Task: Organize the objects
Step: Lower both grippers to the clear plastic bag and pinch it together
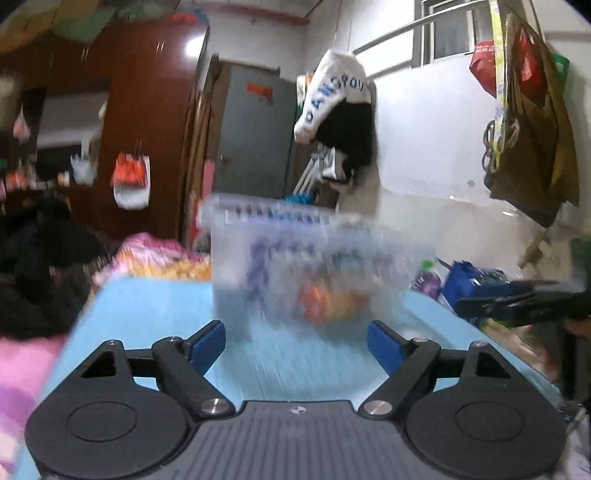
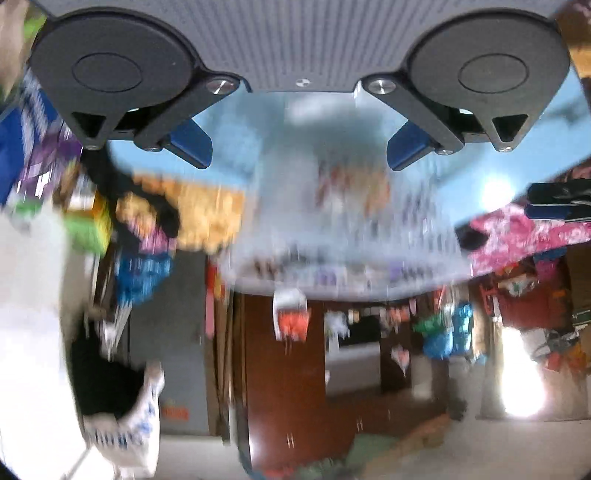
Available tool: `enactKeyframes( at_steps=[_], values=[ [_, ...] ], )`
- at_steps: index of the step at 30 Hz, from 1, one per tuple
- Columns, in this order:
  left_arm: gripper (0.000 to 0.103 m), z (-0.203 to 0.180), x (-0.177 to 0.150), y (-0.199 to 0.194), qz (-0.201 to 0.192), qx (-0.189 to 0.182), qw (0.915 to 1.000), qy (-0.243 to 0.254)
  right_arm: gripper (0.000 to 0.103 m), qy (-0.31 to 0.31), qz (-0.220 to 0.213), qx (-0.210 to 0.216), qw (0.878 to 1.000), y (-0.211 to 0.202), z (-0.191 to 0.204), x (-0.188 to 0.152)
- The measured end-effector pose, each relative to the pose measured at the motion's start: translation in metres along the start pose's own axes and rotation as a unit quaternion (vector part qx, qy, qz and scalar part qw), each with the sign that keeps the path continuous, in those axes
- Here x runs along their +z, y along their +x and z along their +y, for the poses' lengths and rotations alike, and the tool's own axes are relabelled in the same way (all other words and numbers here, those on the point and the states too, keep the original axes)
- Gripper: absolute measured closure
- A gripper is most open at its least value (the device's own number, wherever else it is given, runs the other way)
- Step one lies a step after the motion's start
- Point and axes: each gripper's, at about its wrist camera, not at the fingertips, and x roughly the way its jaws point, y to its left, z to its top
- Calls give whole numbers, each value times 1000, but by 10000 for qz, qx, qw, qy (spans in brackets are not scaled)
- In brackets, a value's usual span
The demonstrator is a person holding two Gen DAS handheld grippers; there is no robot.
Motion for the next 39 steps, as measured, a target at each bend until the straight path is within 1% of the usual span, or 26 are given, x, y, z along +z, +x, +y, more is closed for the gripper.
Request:
enactKeyframes(
  at_steps=[2, 3, 5, 9, 12, 14, 17, 19, 21, 22, 24, 26, 27, 28, 29, 30, 32, 33, 35, 36, 38, 39],
  values=[
    [17, -3, -7, 0, 135, 132, 9998, -12, 0, 147, 271, -85, 9995, 11, -2, -1],
    [17, -5, -10, -1, 206, 193, 9996, 66, 0, 201, 330, -94, 9992, 15, -3, 2],
    [17, -8, -16, -2, 399, 285, 9986, 209, 0, 323, 360, 19, 9988, 20, -5, 4],
    [17, -4, -34, -3, 730, 279, 9967, 196, 0, 452, 511, 100, 9976, 34, -7, 5],
    [17, 1, -41, -6, 802, 196, 9966, 81, 0, 457, 570, 125, 9972, 44, -7, 2],
    [17, -1, -44, -8, 846, 160, 9962, 125, 0, 477, 590, 199, 9969, 49, -9, 2],
    [17, -10, -47, -5, 875, 207, 9955, 287, 1, 417, 584, 210, 9972, 52, -6, 5],
    [17, -17, -48, -2, 887, 238, 9949, 420, 7, 452, 707, 309, 9960, 57, -5, 5],
    [17, -24, -49, 2, 889, 255, 9945, 500, 15, 514, 806, 434, 9945, 60, -6, 5],
    [17, -27, -50, 3, 885, 251, 9944, 519, 16, 491, 854, 461, 9941, 61, -6, 4],
    [17, -35, -51, 8, 868, 288, 9937, 647, 25, 419, 840, 476, 9944, 59, -3, 4],
    [17, -43, -55, 11, 834, 398, 9915, 912, 29, 377, 840, 496, 9945, 57, -1, 4],
    [18, -44, -56, 12, 794, 390, 9917, 928, 34, 362, 832, 499, 9946, 56, 0, 3],
    [23, -44, -56, 12, 773, 382, 9921, 908, 36, 351, 830, 492, 9947, 55, 0, 3],
    [32, -44, -55, 12, 746, 394, 9921, 932, 41, 344, 822, 487, 9948, 54, 1, 2],
    [36, -44, -55, 12, 737, 379, 9922, 933, 48, 337, 815, 479, 9950, 52, 1, 2],
    [48, -46, -54, 13, 729, 346, 9921, 962, 53, 343, 794, 493, 9950, 49, 2, 1],
    [52, -46, -53, 13, 717, 307, 9923, 962, 58, 329, 786, 503, 9951, 48, 3, 1],
    [58, -48, -53, 13, 689, 274, 9921, 1015, 62, 279, 761, 512, 9954, 45, 6, 0],
    [60, -50, -54, 12, 645, 280, 9921, 1036, 66, 223, 729, 501, 9958, 42, 8, -1],
    [70, -49, -54, 12, 554, 271, 9928, 1030, 71, 73, 658, 451, 9968, 36, 15, -2],
    [71, -49, -54, 11, 528, 255, 9930, 1024, 75, 20, 622, 434, 9971, 33, 18, -3]
  ],
)
